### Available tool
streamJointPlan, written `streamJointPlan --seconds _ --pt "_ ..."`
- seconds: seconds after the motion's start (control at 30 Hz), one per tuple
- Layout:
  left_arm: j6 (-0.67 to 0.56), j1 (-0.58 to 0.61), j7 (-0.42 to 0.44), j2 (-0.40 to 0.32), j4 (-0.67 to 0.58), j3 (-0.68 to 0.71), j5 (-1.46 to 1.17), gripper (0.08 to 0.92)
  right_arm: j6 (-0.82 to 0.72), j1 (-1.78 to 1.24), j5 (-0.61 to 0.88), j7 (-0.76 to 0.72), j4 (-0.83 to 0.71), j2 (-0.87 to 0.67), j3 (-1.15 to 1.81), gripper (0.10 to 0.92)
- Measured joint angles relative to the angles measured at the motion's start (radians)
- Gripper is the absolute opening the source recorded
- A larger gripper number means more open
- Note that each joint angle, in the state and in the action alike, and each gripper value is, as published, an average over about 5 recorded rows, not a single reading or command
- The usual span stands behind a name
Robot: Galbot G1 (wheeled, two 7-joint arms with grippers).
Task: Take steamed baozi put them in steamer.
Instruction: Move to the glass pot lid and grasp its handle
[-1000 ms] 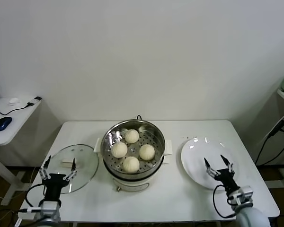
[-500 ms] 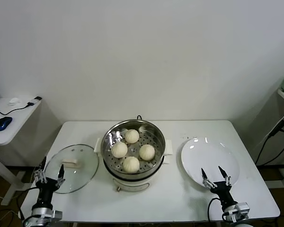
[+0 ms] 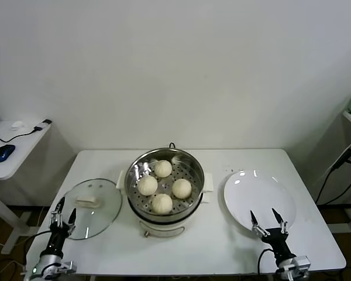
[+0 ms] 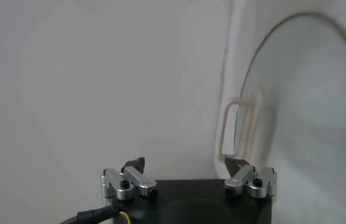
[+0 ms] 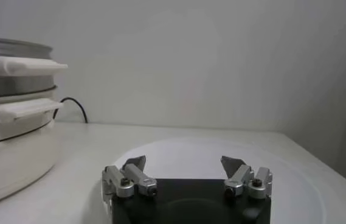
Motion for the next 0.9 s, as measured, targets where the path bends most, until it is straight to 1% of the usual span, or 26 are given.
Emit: streamJointPlan --seconds 0.33,0.9 --pt "-0.009 -0.056 -0.004 0.012 0.046 0.026 0.072 0.823 0.001 -0.013 -0.009 0.001 0.007 0.001 0.013 0.823" --pt "-0.004 -0.135 0.037 0.009 0.095 0.049 0.122 0.823 0.012 -0.034 -0.02 0.001 0.022 0.001 0.024 0.823"
